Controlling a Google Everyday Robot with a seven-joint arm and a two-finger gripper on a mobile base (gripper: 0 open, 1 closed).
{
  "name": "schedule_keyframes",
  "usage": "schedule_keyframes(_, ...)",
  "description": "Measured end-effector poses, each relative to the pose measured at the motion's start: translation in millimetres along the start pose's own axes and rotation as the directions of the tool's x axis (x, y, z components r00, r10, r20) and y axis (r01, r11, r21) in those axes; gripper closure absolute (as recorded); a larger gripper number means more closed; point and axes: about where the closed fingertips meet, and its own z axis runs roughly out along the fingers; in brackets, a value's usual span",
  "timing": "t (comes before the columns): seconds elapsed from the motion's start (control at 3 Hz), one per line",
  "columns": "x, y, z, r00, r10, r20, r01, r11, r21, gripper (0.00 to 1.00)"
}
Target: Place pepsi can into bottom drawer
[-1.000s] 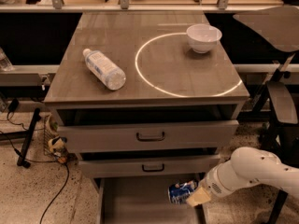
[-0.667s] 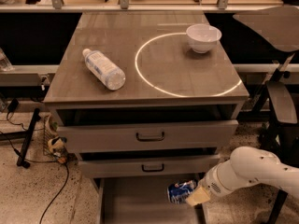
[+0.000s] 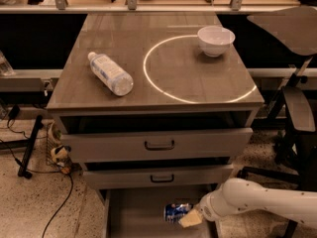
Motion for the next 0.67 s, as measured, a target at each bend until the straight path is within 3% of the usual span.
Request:
schedule_keyframes(0.33, -7.4, -15.1, 85.8, 0.998, 0.057, 0.001, -0.057, 0.9983, 0.005, 1.00)
schedule_keyframes(0.67, -6.1, -28.0, 144.2, 0.995, 0.098, 0.004, -0.098, 0.9952, 0.010, 1.00)
